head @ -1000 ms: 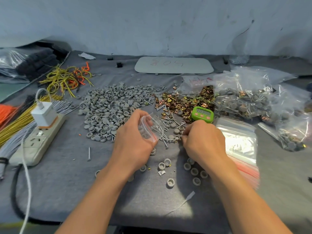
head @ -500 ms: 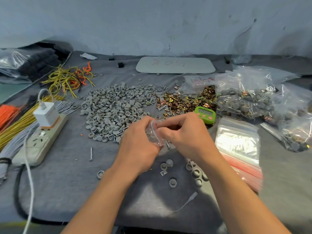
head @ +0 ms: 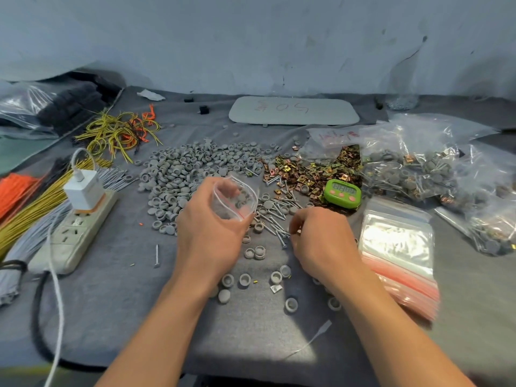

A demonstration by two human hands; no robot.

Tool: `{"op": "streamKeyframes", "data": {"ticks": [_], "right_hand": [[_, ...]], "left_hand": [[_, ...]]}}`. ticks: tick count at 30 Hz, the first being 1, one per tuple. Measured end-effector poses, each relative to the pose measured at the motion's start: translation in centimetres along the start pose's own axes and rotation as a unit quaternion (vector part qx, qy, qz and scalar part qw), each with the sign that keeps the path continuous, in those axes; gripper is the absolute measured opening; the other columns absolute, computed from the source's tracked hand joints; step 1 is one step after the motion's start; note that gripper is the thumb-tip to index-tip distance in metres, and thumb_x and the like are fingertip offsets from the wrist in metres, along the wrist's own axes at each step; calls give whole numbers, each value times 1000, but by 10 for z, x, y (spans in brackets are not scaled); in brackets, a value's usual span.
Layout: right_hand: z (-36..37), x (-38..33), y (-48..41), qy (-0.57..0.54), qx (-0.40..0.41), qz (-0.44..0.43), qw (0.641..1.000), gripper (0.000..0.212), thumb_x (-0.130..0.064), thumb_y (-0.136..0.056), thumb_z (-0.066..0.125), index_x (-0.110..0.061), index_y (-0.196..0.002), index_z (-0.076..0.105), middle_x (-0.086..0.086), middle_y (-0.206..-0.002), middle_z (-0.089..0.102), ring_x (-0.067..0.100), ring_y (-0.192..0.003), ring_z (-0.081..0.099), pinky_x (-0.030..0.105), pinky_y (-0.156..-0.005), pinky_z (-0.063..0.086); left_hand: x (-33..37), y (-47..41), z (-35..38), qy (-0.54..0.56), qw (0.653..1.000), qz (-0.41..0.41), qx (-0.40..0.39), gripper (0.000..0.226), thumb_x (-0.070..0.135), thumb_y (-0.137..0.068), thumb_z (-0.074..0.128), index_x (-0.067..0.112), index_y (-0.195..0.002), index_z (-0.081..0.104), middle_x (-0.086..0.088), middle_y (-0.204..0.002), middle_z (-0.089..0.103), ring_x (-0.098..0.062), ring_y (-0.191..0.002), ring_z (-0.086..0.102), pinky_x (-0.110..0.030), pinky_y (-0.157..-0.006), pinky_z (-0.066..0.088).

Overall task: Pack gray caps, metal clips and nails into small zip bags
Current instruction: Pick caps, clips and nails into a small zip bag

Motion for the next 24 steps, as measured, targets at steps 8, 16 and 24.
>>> {"op": "streamKeyframes", "data": {"ticks": [8, 16, 24], "right_hand": [[-13, 2, 4, -14, 46, 14, 999, 9, -26, -93, 65, -31, -87, 71, -6, -93, 75, 24, -93, 66, 37, -90, 46], [-29, 8, 0, -16, 69, 28, 997, 10, -37, -90, 72, -33, -81, 71, -12, -77, 70, 21, -81, 67, 32, -76, 51], [-2, 15, 0, 78, -29, 38, 996, 7, -23, -88, 68, -24, -94, 71, 2, -88, 72, 31, -87, 67, 33, -66, 46]], "left_hand": [[1, 8, 28, -136, 985, 38, -102, 46, 20, -77, 86, 45, -97, 52, 16, -96, 59, -7, -88, 54, -15, -68, 36], [-1, 9, 42, -169, 975, 34, -139, 41, 13, -77, 81, 37, -96, 54, 18, -87, 55, -12, -92, 47, -24, -72, 39], [-6, 8, 37, -137, 980, 6, -143, 44, 18, -80, 85, 44, -97, 54, 14, -96, 55, -2, -83, 51, -17, -62, 31]]}}
Point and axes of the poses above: each hand's wrist, its own y-axis away from the middle knuckle, its own z-axis out of the palm, x = y × z, the point moved 10 cm from there along -y, towards the middle knuckle
